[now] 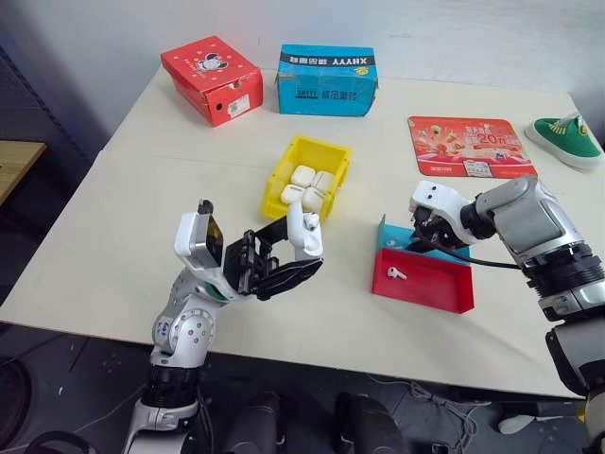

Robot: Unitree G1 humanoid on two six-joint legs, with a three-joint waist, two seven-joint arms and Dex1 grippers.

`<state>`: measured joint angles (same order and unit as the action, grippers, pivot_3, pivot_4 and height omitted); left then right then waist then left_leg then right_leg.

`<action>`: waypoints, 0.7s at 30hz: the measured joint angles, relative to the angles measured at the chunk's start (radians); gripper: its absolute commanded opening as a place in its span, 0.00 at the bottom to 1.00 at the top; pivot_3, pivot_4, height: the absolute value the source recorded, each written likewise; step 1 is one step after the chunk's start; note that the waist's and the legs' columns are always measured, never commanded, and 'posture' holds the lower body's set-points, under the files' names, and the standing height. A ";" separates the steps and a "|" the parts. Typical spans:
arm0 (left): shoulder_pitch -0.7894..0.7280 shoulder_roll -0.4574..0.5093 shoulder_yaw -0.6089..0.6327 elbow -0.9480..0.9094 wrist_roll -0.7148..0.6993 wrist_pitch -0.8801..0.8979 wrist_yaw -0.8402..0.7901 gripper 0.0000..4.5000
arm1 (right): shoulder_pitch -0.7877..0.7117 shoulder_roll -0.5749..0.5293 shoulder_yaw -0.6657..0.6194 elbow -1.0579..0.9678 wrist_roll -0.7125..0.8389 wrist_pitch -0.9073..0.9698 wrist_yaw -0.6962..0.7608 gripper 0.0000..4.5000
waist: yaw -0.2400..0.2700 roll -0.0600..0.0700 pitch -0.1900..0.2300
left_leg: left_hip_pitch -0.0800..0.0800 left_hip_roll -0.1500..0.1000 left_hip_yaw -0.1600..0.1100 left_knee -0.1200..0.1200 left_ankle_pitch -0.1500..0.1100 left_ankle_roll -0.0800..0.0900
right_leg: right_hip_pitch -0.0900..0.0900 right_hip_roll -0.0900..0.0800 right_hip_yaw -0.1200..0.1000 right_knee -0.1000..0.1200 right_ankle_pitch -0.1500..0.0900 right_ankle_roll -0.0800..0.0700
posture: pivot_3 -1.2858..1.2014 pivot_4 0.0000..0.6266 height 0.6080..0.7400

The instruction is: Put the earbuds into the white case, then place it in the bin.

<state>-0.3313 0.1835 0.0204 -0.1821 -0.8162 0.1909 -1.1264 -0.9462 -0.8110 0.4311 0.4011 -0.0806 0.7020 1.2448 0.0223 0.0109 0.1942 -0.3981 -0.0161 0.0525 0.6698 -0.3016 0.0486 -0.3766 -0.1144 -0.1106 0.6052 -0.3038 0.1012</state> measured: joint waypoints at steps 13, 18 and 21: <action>-0.003 -0.001 0.000 0.000 0.000 -0.001 0.003 0.62 | 0.002 -0.001 0.000 -0.025 -0.040 0.043 0.019 0.40 | 0.000 0.000 0.000 | 0.001 0.000 0.000 0.001 0.000 0.000 | 0.000 0.000 0.000 0.001 0.000 0.000 | 0.52 0.24 1.00; -0.008 -0.001 0.000 0.000 0.000 -0.002 0.004 0.62 | 0.012 -0.001 0.000 -0.045 -0.038 0.043 0.023 0.19 | -0.001 0.000 0.000 | 0.001 0.000 0.000 0.001 0.000 0.000 | 0.000 0.000 0.001 0.001 0.000 0.000 | 0.52 0.24 1.00; -0.008 -0.001 0.000 0.001 0.000 -0.002 0.004 0.62 | 0.018 -0.001 -0.001 -0.059 -0.037 0.045 0.026 0.12 | -0.001 0.000 0.000 | 0.001 0.000 0.000 0.002 0.000 0.000 | 0.000 0.000 0.001 0.002 0.000 0.000 | 0.52 0.24 1.00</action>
<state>-0.3397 0.1823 0.0207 -0.1814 -0.8159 0.1885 -1.1222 -0.9284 -0.8120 0.4300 0.3423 -0.1179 0.7467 1.2703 0.0209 0.0108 0.1941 -0.3973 -0.0161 0.0527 0.6717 -0.3016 0.0486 -0.3761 -0.1145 -0.1098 0.6070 -0.3038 0.1011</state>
